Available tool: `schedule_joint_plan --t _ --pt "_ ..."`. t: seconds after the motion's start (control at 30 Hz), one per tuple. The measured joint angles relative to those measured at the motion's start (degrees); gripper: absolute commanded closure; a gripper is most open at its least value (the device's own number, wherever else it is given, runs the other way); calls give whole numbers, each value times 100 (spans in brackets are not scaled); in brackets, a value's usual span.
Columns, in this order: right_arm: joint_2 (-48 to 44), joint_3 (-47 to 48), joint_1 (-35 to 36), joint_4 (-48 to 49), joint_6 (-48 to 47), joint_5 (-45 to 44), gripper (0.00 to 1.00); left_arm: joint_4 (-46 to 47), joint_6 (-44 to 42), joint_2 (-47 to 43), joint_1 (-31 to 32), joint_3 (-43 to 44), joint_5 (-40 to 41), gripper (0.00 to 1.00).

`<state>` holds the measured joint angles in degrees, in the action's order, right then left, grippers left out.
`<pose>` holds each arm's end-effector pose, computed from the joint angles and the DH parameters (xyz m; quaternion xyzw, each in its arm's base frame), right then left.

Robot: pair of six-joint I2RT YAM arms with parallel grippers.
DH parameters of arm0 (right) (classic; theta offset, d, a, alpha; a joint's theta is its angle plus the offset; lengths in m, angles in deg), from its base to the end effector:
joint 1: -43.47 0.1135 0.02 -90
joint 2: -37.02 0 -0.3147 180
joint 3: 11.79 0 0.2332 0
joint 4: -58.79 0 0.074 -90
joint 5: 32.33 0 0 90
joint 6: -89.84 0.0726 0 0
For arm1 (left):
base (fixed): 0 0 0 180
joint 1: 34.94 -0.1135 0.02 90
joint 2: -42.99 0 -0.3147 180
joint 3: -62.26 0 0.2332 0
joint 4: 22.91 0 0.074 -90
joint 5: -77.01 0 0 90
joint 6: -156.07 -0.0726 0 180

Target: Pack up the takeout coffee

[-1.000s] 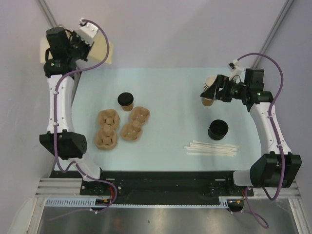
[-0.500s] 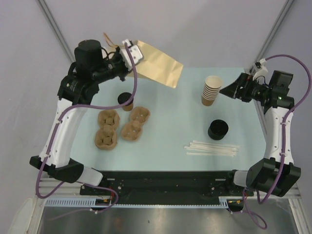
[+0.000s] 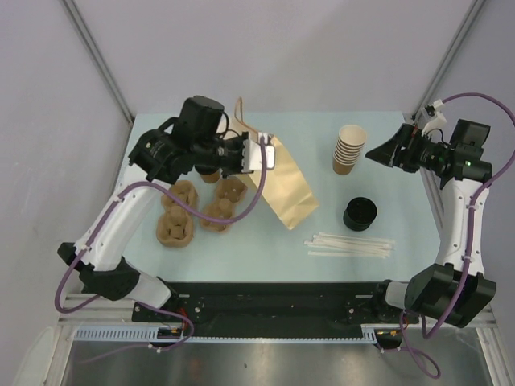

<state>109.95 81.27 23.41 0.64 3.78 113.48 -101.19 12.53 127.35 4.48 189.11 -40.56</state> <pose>0.2432 -0.0249 0.4239 -0.0355 0.8196 0.3622 0.4424 0.1898 -0.1995 0.5033 0.7017 0.5166 -0.1561 0.4652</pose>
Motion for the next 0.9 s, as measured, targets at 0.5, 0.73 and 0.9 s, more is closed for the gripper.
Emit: schedule_joint_plan --t 0.5,0.73,0.9 --pt "-157 0 -170 -326 -260 26 0 -363 -1858 334 1381 -822 708 94" --pt "-170 219 -184 -374 -365 142 0 -249 -2387 17 1976 -2295 1169 81" --pt "-129 542 -96 -367 -450 214 0 -76 -2455 -378 2151 -2594 1340 50"
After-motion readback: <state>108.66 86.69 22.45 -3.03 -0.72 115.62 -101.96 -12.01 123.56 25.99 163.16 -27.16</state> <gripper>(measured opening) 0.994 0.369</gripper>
